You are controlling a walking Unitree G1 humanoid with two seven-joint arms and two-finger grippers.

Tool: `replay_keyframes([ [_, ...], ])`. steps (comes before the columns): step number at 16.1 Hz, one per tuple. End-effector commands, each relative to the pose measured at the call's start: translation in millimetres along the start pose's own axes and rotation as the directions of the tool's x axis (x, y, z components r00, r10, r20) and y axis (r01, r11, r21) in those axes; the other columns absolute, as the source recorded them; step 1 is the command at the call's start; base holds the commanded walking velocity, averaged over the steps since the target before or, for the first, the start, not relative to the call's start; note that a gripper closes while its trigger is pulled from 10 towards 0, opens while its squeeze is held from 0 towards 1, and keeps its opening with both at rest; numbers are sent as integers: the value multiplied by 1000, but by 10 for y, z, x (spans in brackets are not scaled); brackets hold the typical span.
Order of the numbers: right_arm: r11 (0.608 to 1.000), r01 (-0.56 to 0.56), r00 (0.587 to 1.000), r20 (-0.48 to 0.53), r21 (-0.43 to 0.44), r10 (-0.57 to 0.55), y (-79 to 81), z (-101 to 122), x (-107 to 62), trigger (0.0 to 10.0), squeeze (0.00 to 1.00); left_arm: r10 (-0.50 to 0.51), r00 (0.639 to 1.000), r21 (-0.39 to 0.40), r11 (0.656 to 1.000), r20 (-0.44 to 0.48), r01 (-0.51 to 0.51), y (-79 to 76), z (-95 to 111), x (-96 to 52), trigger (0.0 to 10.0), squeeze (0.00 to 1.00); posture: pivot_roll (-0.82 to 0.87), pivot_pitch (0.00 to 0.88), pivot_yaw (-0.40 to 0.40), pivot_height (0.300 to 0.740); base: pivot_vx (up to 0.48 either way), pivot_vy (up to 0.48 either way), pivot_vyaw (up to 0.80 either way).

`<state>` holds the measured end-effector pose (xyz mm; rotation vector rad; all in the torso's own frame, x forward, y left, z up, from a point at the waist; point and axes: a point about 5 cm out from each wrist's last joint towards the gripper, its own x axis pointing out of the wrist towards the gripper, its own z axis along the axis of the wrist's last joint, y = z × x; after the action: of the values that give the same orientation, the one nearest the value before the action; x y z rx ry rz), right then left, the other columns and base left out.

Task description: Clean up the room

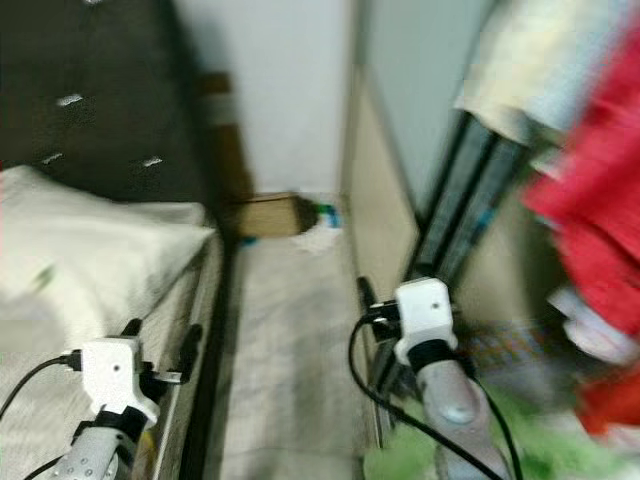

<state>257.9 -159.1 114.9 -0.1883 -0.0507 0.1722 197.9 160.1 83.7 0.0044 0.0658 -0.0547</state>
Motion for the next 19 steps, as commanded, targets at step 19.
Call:
replay_keyframes([
  [19,999,-24,999,23,23,24,25,50,91,10000,0,-18,1000,15,1000,-14,18,3,27,3,10000,0,-36,129,-82,740,0,0,800],
])
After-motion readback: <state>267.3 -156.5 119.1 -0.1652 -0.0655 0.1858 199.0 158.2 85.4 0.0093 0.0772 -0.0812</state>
